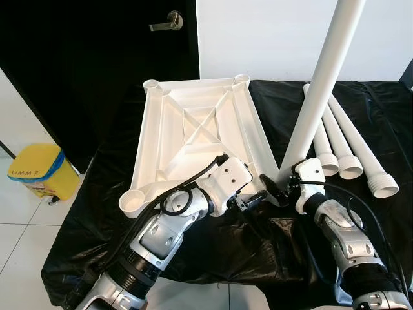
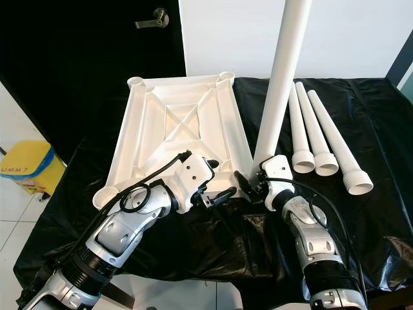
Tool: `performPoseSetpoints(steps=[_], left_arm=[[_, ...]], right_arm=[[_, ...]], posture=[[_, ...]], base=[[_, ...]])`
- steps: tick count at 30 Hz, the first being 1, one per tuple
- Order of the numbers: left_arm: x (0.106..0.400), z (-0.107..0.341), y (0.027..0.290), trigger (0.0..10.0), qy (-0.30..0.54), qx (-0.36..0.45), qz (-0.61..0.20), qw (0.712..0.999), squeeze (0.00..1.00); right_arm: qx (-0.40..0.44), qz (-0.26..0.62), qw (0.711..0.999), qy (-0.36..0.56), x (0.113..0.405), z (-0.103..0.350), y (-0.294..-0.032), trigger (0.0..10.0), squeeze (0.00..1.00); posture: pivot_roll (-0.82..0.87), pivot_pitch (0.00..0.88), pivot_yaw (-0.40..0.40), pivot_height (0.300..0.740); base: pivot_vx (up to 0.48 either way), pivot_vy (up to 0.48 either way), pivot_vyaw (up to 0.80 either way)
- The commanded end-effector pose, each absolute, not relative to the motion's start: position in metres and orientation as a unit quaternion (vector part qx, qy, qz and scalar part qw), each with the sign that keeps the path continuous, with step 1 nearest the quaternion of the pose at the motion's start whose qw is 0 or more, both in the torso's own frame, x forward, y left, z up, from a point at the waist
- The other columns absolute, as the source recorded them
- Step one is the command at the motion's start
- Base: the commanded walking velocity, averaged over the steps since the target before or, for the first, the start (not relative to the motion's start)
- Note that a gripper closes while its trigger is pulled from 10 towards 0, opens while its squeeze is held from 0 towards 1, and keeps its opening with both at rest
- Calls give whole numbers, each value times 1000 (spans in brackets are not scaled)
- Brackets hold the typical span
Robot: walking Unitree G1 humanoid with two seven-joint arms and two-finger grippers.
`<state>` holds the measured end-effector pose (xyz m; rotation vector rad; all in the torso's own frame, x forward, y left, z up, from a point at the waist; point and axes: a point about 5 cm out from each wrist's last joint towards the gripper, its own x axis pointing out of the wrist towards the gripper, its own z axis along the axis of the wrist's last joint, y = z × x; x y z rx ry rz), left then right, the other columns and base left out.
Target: Building children table
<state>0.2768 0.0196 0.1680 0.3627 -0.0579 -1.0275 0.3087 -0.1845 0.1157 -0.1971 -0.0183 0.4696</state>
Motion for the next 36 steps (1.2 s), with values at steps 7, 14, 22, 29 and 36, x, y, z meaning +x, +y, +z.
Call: performPoseSetpoints(steps=[7,14,22,29,36], left_arm=[[276,168,21,10000,-27,177,-491,853,0],[275,169,20,10000,-27,174,-494,851,0],[275,168,20,10000,-25,173,-493,852,0],[275,168,20,10000,-23,171,-494,852,0],[275,167,20,10000,-22,171,-494,852,0]], right_arm=[[-100,242,965,9,307,107,-185,0,0],[-76,213,974,19,300,98,-184,10000,0],[-56,134,989,33,295,90,-169,10000,0],[-22,44,998,45,293,88,-156,10000,0],[5,-77,995,63,286,82,-150,10000,0]], posture=[[-197,17,12,740],[-213,30,13,740],[-217,40,16,740],[-218,44,16,740],[-217,45,16,740]], base=[[0,0,0],[0,0,0],[0,0,0],[0,0,0],[0,0,0]])
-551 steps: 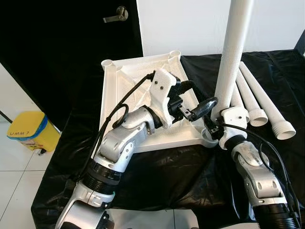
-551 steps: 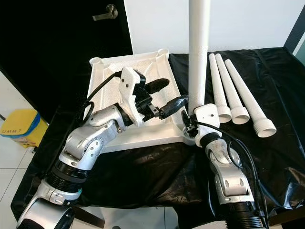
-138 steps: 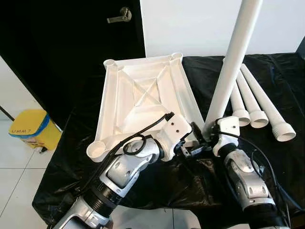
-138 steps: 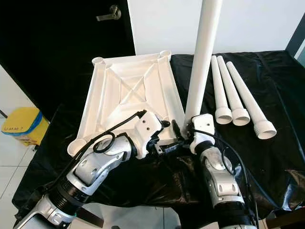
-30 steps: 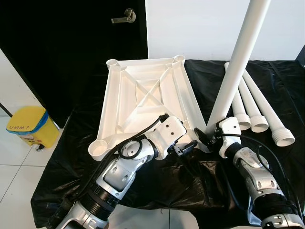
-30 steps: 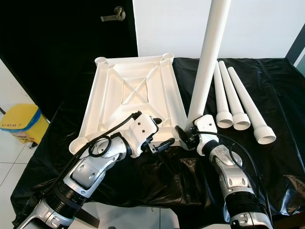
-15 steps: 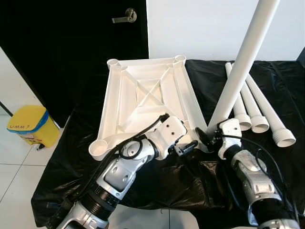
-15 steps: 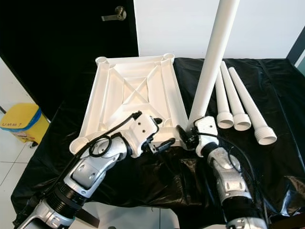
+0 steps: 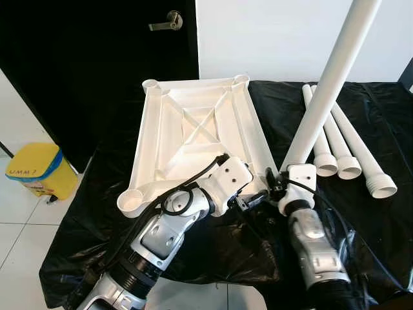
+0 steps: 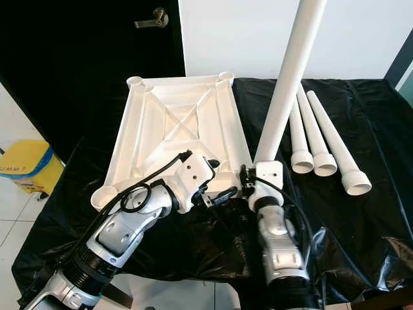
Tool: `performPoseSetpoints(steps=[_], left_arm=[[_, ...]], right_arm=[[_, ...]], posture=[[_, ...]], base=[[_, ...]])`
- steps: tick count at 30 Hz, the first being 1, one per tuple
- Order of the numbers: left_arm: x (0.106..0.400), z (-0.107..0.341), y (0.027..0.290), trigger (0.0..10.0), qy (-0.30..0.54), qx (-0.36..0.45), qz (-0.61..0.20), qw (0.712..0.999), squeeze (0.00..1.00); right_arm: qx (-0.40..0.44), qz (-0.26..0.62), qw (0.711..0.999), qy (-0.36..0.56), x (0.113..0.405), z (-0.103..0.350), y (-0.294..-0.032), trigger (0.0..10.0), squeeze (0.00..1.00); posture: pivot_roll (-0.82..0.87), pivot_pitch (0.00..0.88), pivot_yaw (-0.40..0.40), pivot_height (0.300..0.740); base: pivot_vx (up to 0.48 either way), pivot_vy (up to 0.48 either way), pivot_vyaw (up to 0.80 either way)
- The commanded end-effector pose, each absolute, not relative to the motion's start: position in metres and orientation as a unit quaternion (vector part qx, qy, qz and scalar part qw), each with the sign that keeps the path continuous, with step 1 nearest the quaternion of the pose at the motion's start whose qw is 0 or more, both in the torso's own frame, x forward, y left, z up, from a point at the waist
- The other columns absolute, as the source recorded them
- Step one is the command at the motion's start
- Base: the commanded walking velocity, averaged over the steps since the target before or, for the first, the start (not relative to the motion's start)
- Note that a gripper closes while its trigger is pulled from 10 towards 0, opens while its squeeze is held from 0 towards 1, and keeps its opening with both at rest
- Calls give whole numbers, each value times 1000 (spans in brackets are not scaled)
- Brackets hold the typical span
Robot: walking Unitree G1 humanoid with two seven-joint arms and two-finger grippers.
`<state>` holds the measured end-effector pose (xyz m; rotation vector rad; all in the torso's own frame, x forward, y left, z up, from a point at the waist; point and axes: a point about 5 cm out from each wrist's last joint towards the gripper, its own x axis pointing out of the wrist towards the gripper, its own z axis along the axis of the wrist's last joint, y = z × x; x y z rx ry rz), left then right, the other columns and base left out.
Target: Building children table
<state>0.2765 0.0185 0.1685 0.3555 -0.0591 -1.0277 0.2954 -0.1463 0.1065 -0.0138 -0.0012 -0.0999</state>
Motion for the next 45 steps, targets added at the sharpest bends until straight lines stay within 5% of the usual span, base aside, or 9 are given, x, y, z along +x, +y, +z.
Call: performPoseSetpoints(steps=[1,19,20,33,34,35,45], left_arm=[[275,167,20,10000,-22,170,-494,852,0],[275,168,19,10000,-25,172,-498,850,0],[275,168,19,10000,-25,173,-498,849,0],[277,168,20,10000,-26,174,-494,852,0],[277,168,20,10000,-26,174,-493,852,0],[278,168,20,10000,-25,174,-495,851,0],[274,168,20,10000,-10,159,-526,835,0]], right_arm=[[11,-68,996,60,286,82,-144,10000,0],[9,-59,998,35,284,94,-137,10000,0],[5,-55,998,27,284,96,-139,10000,1000],[-25,18,999,-16,282,108,-164,10000,1000],[-28,42,999,-19,283,109,-167,10000,365],[-35,76,996,-23,285,111,-169,10000,0],[-75,189,978,-41,294,121,-170,10000,0]], posture=[[-220,45,16,740],[-229,44,23,740],[-228,46,20,740],[-220,38,13,740],[-220,35,14,740],[-220,30,14,740],[-212,14,20,740]], base=[[0,0,0],[0,0,0],[0,0,0],[0,0,0],[0,0,0],[0,0,0],[0,0,0]])
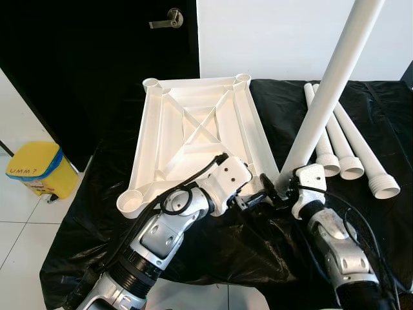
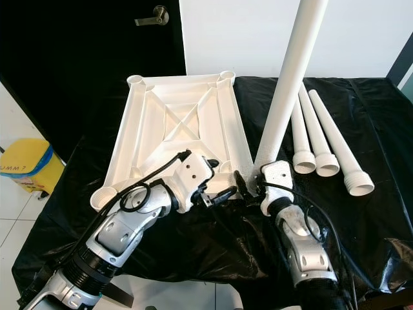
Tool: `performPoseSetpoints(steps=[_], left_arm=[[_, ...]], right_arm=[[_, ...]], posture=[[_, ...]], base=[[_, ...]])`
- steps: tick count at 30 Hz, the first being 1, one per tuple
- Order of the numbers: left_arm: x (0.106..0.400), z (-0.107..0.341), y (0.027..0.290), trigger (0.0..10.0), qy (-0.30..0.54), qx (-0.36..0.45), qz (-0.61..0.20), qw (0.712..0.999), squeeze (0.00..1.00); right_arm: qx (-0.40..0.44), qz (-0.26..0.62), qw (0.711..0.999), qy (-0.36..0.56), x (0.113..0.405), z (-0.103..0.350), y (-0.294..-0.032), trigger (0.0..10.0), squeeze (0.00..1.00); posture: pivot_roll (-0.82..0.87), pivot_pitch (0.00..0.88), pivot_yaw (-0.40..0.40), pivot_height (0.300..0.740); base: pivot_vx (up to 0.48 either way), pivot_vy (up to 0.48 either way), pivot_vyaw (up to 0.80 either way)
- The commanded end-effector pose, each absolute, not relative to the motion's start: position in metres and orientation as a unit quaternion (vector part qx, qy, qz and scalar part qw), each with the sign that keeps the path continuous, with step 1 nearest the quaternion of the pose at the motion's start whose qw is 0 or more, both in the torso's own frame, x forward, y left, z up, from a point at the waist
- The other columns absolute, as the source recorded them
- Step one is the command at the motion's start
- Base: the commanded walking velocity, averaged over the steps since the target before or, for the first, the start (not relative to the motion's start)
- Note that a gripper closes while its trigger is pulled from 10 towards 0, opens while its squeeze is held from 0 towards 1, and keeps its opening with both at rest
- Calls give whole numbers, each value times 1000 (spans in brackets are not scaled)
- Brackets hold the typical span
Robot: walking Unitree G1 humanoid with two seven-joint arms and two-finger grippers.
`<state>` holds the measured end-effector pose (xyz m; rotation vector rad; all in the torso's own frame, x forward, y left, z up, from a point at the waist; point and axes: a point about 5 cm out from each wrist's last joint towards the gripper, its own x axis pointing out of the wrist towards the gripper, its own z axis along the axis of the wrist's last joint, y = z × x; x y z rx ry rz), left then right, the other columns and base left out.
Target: Building children table
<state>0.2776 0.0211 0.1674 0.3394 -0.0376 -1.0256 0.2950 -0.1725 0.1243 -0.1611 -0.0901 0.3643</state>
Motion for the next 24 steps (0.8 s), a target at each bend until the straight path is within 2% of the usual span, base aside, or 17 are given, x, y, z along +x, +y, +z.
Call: performPoseSetpoints(steps=[1,4,5,8,9,20,21,24], left_arm=[[274,168,20,10000,-10,161,-528,834,0],[274,168,20,10000,-10,166,-530,832,0],[274,168,20,10000,-10,166,-530,831,0],[274,168,21,10000,-10,167,-530,831,0],[273,169,21,10000,-10,168,-531,831,0],[274,169,25,10000,-6,172,-525,833,0],[275,170,26,10000,-6,176,-525,833,0],[274,174,26,10000,-10,178,-523,833,0]], right_arm=[[-86,202,975,-41,296,122,-170,10000,0],[-108,224,968,-34,302,121,-170,10000,0],[-110,225,968,-29,303,119,-171,3765,0],[-111,225,968,-27,304,118,-171,3765,0],[-110,229,967,-19,304,115,-172,0,0],[-110,236,965,18,300,97,-178,0,0],[-104,227,968,17,301,96,-178,10000,0],[-95,209,973,16,301,94,-179,10000,0]], posture=[[-208,4,22,740],[-202,0,23,740],[-200,0,23,740],[-200,0,23,740],[-195,0,20,740],[-169,13,27,740],[-154,39,38,740],[-139,63,24,740]], base=[[0,0,0],[0,0,0],[0,0,0],[0,0,0],[0,0,0],[0,0,0],[0,0,0],[0,0,0]])
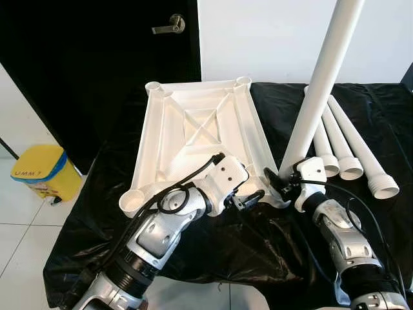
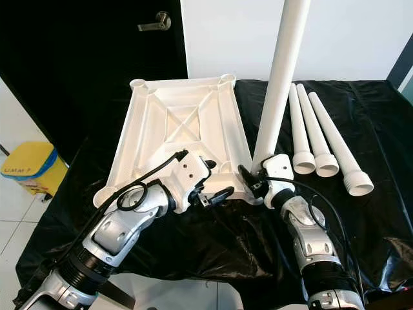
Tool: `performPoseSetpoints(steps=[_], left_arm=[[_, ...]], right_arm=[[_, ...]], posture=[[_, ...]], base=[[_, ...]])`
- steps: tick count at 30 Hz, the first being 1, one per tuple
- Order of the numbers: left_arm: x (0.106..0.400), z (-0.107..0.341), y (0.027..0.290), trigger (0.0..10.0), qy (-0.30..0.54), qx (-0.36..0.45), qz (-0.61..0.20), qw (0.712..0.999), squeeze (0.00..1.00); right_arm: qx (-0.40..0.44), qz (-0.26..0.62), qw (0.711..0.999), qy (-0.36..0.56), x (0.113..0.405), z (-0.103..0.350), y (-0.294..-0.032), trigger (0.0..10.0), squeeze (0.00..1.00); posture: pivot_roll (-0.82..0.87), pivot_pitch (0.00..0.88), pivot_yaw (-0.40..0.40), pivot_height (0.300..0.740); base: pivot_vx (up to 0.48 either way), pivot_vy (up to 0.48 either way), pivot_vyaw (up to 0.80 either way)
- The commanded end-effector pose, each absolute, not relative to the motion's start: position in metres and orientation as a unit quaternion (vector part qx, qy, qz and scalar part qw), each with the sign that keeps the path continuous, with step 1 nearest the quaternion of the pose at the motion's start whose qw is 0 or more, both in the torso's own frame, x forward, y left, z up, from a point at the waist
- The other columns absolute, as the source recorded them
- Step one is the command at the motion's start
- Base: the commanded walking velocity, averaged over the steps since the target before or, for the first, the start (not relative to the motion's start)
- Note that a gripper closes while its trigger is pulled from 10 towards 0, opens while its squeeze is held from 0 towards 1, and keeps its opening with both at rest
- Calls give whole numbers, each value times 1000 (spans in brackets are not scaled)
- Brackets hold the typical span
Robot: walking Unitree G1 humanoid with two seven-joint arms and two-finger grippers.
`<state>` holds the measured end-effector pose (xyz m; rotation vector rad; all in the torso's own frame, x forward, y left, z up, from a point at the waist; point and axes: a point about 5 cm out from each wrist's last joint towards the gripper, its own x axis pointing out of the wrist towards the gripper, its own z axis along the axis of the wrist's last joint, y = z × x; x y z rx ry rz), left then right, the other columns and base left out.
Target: Building children table
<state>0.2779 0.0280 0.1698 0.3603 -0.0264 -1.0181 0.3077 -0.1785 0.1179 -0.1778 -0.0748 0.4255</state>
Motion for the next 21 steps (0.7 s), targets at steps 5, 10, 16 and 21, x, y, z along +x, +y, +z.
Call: performPoseSetpoints(steps=[5,10,16,21], left_arm=[[272,174,25,10000,-10,174,-520,836,0],[264,168,23,10000,0,163,-513,843,0],[265,167,24,10000,2,162,-508,846,0],[268,166,26,10000,7,158,-506,848,0]], right_arm=[[-94,194,976,17,298,92,-180,10000,0],[-87,111,990,27,294,90,-186,10000,0],[-70,52,996,28,289,90,-184,10000,0],[-49,-27,998,24,284,89,-179,10000,0]], posture=[[-135,74,15,740],[-141,95,2,740],[-158,103,-5,740],[-189,99,8,740]], base=[[0,0,0],[0,0,0],[0,0,0],[0,0,0]])
